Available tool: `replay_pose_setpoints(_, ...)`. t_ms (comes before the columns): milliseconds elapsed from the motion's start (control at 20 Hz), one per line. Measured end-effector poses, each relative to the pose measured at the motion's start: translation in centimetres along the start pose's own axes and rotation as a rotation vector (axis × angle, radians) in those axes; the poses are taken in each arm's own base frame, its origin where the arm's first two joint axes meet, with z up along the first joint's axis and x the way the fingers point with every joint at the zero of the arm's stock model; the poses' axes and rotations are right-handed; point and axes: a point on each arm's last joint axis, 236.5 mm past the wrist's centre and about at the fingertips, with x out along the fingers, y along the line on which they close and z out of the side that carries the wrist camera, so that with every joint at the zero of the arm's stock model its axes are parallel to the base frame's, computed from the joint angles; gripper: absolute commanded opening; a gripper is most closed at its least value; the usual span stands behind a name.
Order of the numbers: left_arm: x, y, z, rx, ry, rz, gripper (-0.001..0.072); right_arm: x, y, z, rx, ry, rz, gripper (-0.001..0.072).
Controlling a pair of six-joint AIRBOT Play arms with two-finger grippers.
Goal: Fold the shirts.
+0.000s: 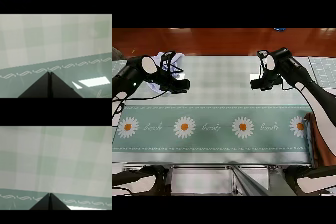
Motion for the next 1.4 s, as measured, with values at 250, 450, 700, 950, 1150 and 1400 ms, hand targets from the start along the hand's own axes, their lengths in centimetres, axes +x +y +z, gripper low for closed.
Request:
replay_pose_setpoints(250,0.0,0.0,0.0,0.0,-0.001,0.0,0.0018,0.0,0.0,0.0,0.0,0.0,0.0,0.0026)
replay_pose_setpoints(450,0.0,0.0,0.0,0.0,-0.001,0.0,0.0019,0.0,0.0,0.9,-0.003,-0.037,0.002,0.0038)
replay_pose_setpoints(700,-2.0,1.5,3.9,0.018,-0.128,0.048,0.0129,-1.4,-2.0,3.1,-0.034,-0.142,-0.077,0.042)
replay_pose_setpoints(950,-10.0,7.9,10.4,0.029,-0.338,0.229,0.0508,-8.0,-5.5,3.9,-0.057,-0.295,-0.177,0.042)
replay_pose_setpoints(1150,-13.4,13.3,14.8,-0.013,-0.516,0.321,0.0507,-10.7,-5.9,1.9,-0.053,-0.375,-0.145,0.042)
replay_pose_setpoints(1400,-9.2,19.6,16.3,-0.07,-0.506,0.375,0.0506,-8.0,-4.9,-3.2,-0.031,-0.306,-0.068,0.0418)
